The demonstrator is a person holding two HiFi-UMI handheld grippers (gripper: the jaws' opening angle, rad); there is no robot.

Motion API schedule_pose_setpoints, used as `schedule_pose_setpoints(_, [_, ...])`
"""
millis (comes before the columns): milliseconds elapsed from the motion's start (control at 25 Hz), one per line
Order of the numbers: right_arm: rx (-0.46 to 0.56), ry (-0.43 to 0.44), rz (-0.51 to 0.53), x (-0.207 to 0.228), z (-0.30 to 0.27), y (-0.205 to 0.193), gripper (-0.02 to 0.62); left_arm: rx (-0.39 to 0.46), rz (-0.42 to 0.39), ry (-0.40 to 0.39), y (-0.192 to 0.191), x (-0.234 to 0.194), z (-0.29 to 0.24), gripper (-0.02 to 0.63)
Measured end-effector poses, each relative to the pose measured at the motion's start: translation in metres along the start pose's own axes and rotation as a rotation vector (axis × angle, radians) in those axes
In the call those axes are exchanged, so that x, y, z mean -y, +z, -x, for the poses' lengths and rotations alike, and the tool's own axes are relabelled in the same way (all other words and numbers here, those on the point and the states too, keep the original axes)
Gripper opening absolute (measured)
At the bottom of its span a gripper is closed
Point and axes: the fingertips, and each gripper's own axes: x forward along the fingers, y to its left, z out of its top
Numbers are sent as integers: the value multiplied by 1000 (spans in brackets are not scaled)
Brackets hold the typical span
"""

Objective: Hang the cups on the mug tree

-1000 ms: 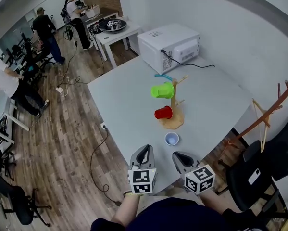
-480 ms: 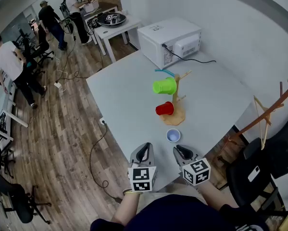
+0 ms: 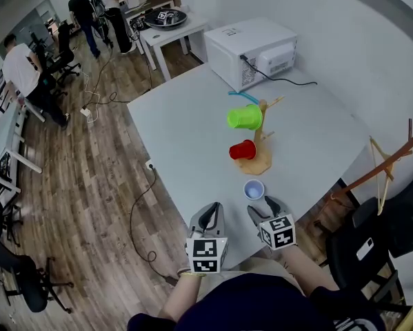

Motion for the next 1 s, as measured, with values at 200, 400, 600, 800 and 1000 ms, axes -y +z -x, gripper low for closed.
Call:
schedule_pose_setpoints(200, [-46, 1, 20, 7, -20, -11, 259, -7, 12, 16, -5, -8, 1, 25])
schedule_pose_setpoints(400, [-80, -14, 46, 13, -38, -17, 259, -11, 25, 25, -7, -15, 0, 25])
schedule_pose_setpoints(600, [-112, -28, 75, 21, -52, -20, 259, -8, 25, 30, -6, -19, -1, 25])
schedule_pose_setpoints(800, [-126, -25, 99, 22, -61, -18, 259, -8, 14, 40, -6, -22, 2, 25])
schedule_pose_setpoints(1000, [-152, -28, 112, 22, -69, -19, 259, -18, 4, 43, -10, -22, 6, 25])
